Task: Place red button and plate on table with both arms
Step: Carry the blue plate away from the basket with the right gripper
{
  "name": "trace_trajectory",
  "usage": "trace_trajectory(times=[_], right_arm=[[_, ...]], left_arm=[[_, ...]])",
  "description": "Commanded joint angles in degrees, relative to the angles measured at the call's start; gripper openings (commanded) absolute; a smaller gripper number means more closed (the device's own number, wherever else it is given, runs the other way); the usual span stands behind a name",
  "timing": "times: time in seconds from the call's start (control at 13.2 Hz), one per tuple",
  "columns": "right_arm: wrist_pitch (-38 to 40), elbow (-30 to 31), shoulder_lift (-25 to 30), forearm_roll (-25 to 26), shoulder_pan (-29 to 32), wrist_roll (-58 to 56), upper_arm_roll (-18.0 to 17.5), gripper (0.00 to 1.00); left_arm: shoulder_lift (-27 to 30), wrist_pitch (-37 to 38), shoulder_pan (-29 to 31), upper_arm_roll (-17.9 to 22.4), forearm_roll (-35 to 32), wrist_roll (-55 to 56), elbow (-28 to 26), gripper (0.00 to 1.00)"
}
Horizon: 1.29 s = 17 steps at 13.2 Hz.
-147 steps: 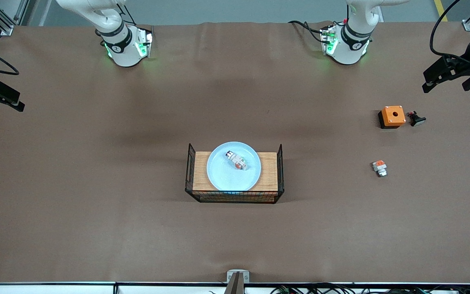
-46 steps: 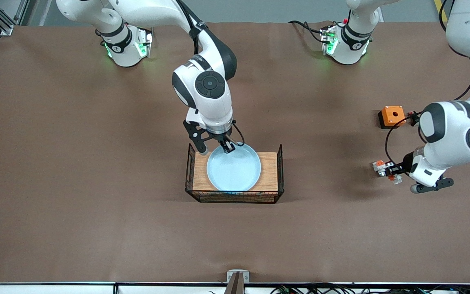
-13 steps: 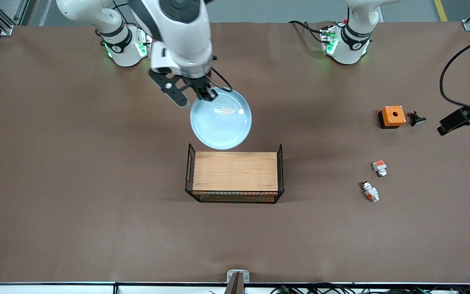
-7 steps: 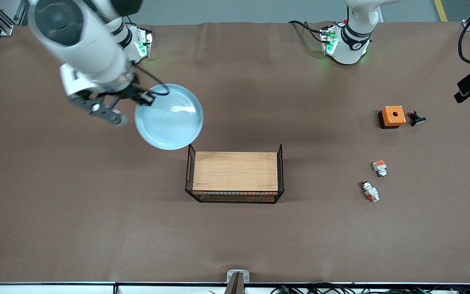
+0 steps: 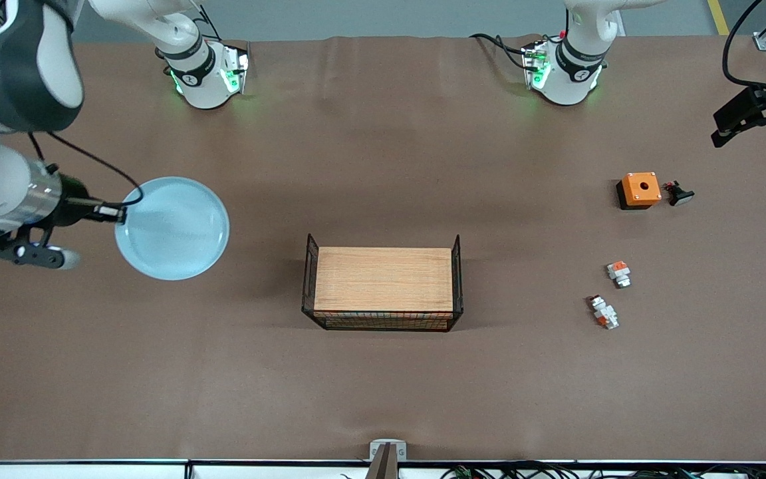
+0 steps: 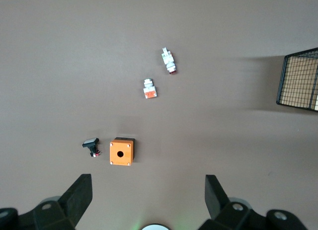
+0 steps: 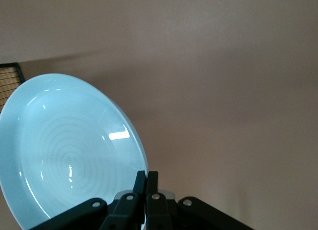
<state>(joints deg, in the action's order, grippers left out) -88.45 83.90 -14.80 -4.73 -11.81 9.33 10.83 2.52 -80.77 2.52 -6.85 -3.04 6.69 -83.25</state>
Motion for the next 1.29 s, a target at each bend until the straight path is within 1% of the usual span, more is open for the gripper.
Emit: trace_trajectory(times=[0.0,0.15,0.23,0.45,0.61,0.68,0.83,1.06,1.21], right_arm=[[-8.37,7.22,1.01,0.16,4.85,-7.9,-1.25,0.01],[-15.93,11.79,-0.22,0.16,7.05,-12.03,-1.25,0.01],[-19.54,13.55,-1.62,0.07,8.11,-13.44,-1.25,0.01],[-25.36,14.63,-6.89,-0.19,10.48,-16.61,-1.34,0.01],[-27.56,14.45,-9.27,-0.19,10.67,-17.06,-1.34,0.01],[-28.09,14.54,-9.8,-0.19,11.01,-17.06,-1.25,0.01],[-28.71,14.45,-11.56,-0.28,12.06,-17.84,-1.34,0.01],[-33.01,14.54,-14.72,-0.63,13.82,-24.07,-1.34,0.0],[-33.28,14.54,-16.21,-0.72,14.09,-24.71,-1.34,0.0]], left_arm=[[2.23,-0.53,-1.11,1.48,0.67,-1.33,-3.05,1.0],[4.41,-2.36,-0.94,1.48,0.67,-1.33,-5.67,1.0],[4.43,-2.73,-0.93,1.48,0.67,-1.33,-6.04,1.0],[4.6,-2.73,-1.02,1.04,2.07,-1.33,-7.62,1.0],[4.6,-2.73,-1.02,1.04,3.92,-1.33,-7.62,1.0],[4.6,-2.73,-1.02,0.26,3.92,-1.33,-7.62,1.0],[4.51,-2.56,-0.93,-0.54,3.14,-1.16,-7.62,1.0],[4.16,-2.38,-0.67,-0.45,2.96,-1.07,-7.54,1.0],[3.81,-2.47,-0.67,-0.45,1.65,-0.72,-7.19,1.0]])
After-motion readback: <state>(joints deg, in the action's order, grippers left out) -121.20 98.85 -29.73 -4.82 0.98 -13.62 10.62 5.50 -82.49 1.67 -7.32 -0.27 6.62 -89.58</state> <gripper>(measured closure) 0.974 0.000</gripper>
